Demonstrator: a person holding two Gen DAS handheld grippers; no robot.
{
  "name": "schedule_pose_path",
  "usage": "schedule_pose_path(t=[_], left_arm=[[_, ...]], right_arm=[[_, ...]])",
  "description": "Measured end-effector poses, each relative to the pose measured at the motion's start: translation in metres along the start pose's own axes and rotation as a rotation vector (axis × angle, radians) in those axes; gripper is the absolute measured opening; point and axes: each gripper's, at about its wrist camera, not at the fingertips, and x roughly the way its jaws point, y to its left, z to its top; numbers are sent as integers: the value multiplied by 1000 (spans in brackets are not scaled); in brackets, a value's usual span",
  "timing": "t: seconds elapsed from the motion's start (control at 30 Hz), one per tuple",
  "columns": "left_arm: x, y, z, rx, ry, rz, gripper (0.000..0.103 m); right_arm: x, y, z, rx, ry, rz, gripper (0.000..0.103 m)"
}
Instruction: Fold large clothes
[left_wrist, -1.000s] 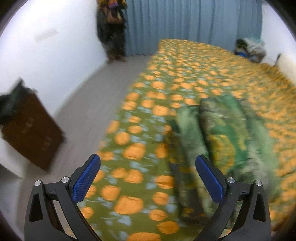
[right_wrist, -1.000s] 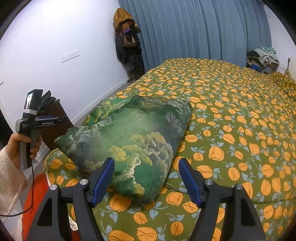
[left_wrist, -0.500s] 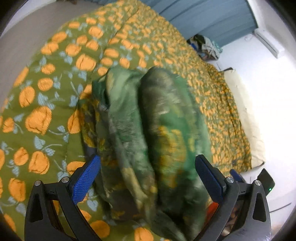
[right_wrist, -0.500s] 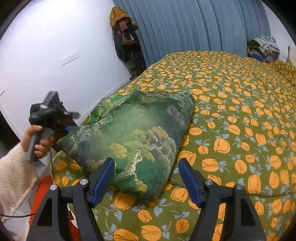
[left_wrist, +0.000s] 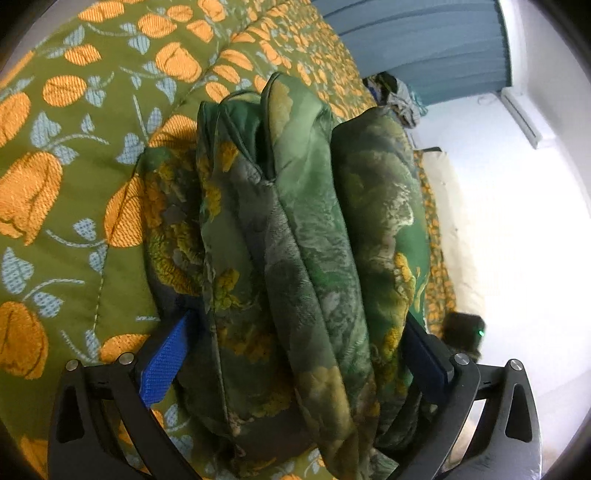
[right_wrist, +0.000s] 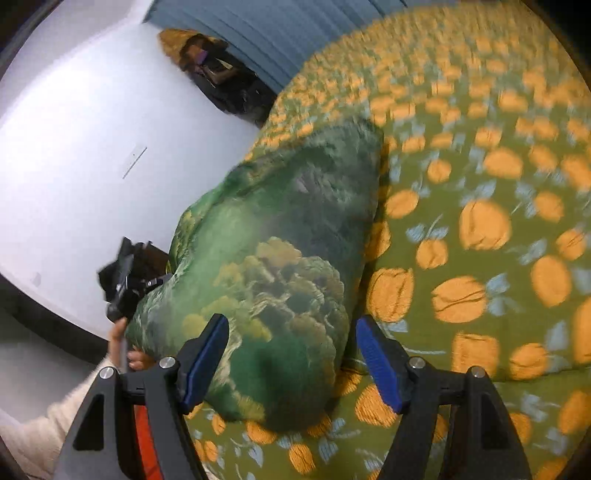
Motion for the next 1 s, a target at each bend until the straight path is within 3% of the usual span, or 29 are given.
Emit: schedule_pose_path(t=[0.07, 0.2, 0.33, 0.47, 0.53, 0.73, 0.83, 0.87, 0.93, 1.0], left_arm=[[4, 3, 0, 0, 9, -2, 103], [3, 6, 8, -9, 51, -19, 103], [-3, 15, 16, -34, 31, -144, 103], [-1, 24, 14, -50, 25, -190, 103], [5, 25, 12, -38, 27, -172, 103], [30, 6, 15, 30, 58, -19, 103], [35, -5, 12, 55, 52, 32, 103], [35, -8, 11, 57, 51, 51, 102], [36, -21, 7, 77, 31, 119, 85], [31, -30, 5, 90, 8, 142, 58]], right_arm=[[22, -4, 2, 6, 50, 35, 73], [47, -10, 6, 15, 85, 79, 87], [49, -10, 8, 22, 107, 87, 88], [48, -10, 5, 46, 120, 105, 88], [50, -10, 6, 51, 125, 112, 88], [81, -9, 13, 53, 194, 120, 99], [96, -11, 15, 60, 192, 115, 100], [96, -5, 15, 35, 188, 91, 94], [93, 16, 14, -57, 166, 0, 81], [85, 35, 10, -149, 131, -53, 70]])
